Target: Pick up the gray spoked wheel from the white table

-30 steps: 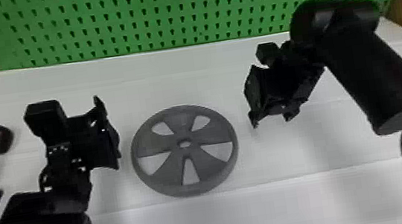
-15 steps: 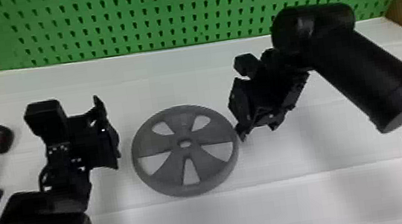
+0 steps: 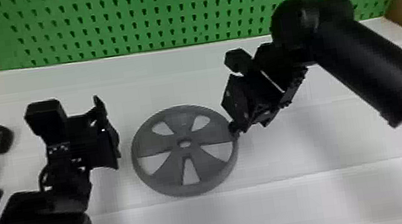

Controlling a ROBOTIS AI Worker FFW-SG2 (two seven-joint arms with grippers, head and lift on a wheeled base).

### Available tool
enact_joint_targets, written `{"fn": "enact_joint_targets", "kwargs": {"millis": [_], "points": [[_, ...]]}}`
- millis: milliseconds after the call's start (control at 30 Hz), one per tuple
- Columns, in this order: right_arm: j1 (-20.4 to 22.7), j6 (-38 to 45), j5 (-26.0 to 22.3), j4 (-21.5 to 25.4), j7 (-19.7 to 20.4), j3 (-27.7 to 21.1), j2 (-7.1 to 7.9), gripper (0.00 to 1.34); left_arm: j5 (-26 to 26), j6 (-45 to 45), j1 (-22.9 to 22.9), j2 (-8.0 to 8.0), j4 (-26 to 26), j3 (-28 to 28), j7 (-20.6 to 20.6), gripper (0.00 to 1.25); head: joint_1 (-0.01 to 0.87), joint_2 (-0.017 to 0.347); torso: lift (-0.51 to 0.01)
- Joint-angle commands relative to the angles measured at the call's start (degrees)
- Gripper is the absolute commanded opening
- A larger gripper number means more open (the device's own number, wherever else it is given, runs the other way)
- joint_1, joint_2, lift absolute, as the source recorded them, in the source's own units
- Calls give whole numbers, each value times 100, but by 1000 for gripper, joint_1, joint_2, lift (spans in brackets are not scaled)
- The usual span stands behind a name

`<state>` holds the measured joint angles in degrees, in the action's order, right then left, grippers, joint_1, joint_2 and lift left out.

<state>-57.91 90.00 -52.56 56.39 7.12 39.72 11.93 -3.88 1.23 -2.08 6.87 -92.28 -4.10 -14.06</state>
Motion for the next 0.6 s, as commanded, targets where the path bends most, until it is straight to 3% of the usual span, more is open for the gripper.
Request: {"fn": "enact_joint_targets", "kwargs": {"millis": [0,567], "points": [[-54,8,-158,223,0,335,64,1022,1,0,-12,-2,0,-3,0,1100,765,2,-96],[-72,8,-536,346,0,599,90,1022,10,0,-12,-2,0,-20,0,1100,765,2,-96]]}}
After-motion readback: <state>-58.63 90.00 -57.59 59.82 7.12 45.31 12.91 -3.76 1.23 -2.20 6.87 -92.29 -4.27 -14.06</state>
